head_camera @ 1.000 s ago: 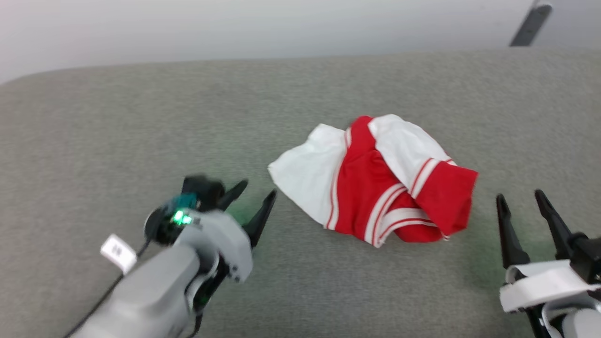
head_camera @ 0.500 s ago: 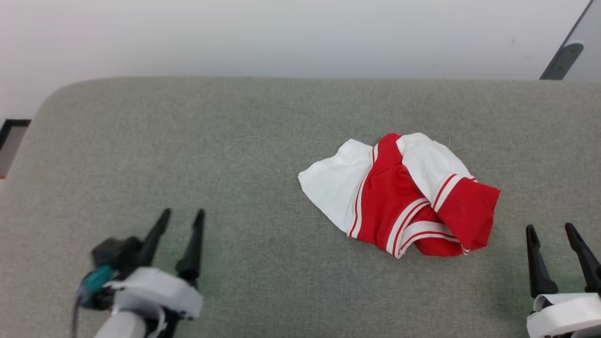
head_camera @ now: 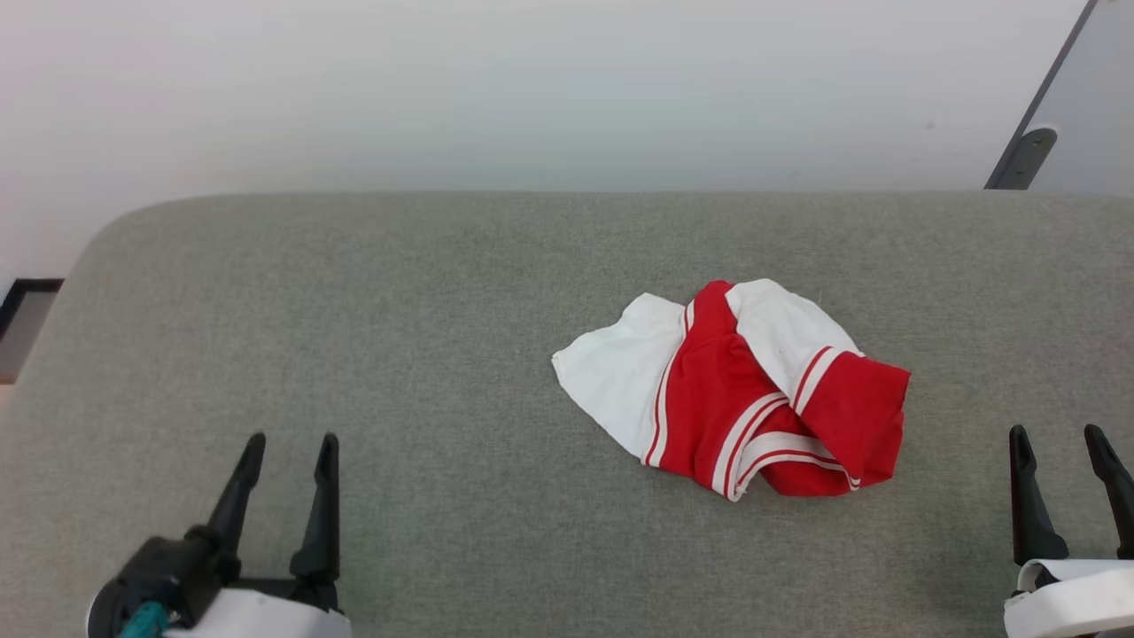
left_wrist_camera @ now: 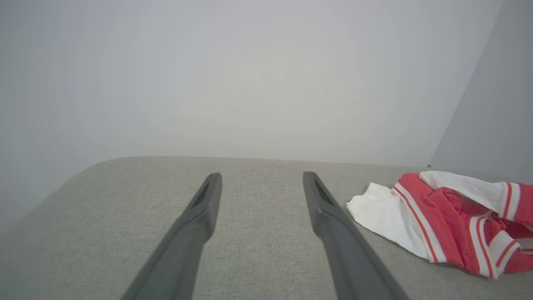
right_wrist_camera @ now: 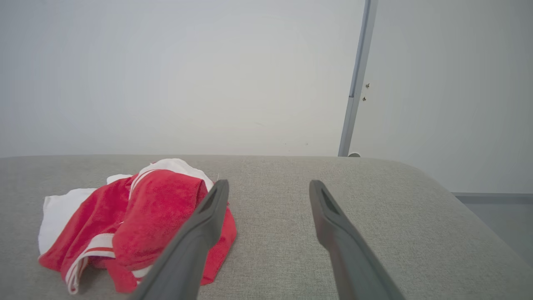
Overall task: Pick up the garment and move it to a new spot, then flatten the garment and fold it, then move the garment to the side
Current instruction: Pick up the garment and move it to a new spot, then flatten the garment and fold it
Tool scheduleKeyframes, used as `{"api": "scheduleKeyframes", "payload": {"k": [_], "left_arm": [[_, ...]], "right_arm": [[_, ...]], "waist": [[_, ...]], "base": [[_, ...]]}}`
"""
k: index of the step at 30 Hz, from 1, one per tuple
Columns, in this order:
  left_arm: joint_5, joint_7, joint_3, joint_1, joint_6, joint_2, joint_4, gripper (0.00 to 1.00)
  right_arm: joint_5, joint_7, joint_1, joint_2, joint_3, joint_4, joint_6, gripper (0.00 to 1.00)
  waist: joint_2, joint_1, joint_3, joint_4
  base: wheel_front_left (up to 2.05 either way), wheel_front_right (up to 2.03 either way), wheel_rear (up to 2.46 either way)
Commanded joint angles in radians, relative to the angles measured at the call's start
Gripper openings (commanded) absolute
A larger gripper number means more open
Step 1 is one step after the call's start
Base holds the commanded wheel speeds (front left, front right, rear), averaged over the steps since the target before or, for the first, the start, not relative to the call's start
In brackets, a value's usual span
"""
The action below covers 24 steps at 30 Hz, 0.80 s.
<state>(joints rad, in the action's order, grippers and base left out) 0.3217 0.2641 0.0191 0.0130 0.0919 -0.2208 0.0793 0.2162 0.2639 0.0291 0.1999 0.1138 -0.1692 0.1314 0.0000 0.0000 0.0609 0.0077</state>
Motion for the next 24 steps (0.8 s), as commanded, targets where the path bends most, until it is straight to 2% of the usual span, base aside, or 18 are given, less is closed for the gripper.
{"api": "scheduleKeyframes", "payload": {"k": [1,7,17,21,24], "left_arm": [[-0.02,0.0,-0.014,-0.021,0.012,0.014,-0.002,1.0],[-0.049,0.0,-0.034,-0.042,0.031,0.041,0.021,1.0],[-0.063,0.0,-0.036,-0.038,0.038,0.064,0.032,1.0],[-0.053,0.0,-0.036,-0.046,0.039,0.079,0.038,1.0],[-0.046,0.0,-0.025,-0.046,0.04,0.091,0.045,1.0]], "right_arm": [[0.002,0.0,-0.013,-0.003,-0.005,0.008,-0.001,1.0],[0.004,0.0,-0.02,-0.01,-0.007,0.013,-0.001,1.0],[-0.002,0.0,-0.011,-0.009,-0.014,0.015,-0.001,1.0],[-0.008,-0.005,0.011,0.013,-0.052,0.01,-0.001,1.0],[-0.001,-0.051,0.056,0.062,-0.126,0.024,-0.001,1.0]], "waist": [[0.0,0.0,-0.009,-0.006],[0.0,0.0,-0.014,-0.01],[0.0,0.0,-0.009,-0.009],[0.0,0.0,-0.004,-0.006],[0.0,0.0,0.007,-0.004]], "base": [[0.0,0.0,0.0],[0.0,0.0,0.0],[0.0,0.0,0.0],[0.0,0.0,0.0],[0.0,0.0,0.0]]}}
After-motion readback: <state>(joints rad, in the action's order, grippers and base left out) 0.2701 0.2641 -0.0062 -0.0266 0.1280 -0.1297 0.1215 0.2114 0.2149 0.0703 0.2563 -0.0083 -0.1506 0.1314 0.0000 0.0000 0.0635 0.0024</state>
